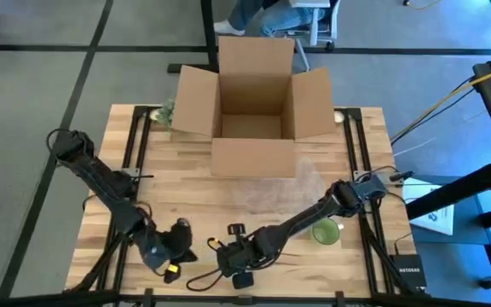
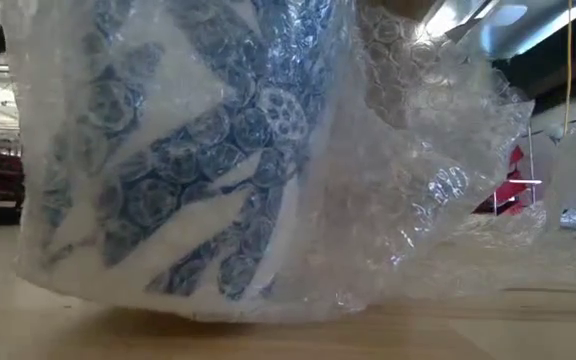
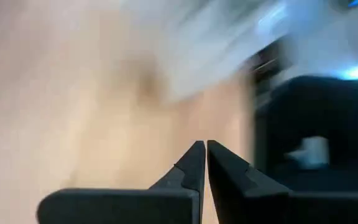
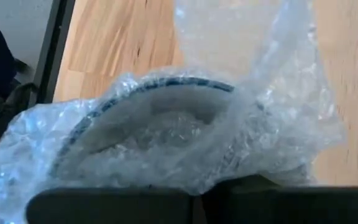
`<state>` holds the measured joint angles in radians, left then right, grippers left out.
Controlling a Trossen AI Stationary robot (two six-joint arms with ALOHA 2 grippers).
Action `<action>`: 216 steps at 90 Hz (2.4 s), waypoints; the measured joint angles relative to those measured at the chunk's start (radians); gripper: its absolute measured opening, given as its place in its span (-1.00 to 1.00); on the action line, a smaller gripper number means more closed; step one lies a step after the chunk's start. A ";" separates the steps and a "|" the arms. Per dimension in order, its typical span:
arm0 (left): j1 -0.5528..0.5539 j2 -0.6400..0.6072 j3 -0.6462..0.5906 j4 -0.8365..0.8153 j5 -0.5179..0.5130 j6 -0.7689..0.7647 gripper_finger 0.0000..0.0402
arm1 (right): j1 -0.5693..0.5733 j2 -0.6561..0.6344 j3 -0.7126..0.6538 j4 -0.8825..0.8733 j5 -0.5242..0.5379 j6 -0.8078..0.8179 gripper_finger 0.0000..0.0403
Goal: Wrap mug
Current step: Wrap the white mug with bubble wrap
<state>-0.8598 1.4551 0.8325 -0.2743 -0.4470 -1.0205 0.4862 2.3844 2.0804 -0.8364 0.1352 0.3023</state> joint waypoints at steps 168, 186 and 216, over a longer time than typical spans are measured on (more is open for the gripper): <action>0.123 0.273 -0.007 0.646 -0.009 0.521 -1.00 | 0.005 -0.010 0.262 -0.205 -0.008 -0.100 -1.00; 0.129 0.270 -0.003 0.662 -0.023 0.510 -1.00 | 0.012 0.018 0.228 -0.209 0.001 -0.101 -1.00; 0.129 0.269 -0.003 0.669 -0.024 0.523 -1.00 | 0.070 -0.063 0.230 -0.398 0.108 0.050 -1.00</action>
<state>-0.7303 1.7237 0.8299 0.3942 -0.4709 -0.4973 0.5558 2.3216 2.3100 -1.2347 0.2428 0.3524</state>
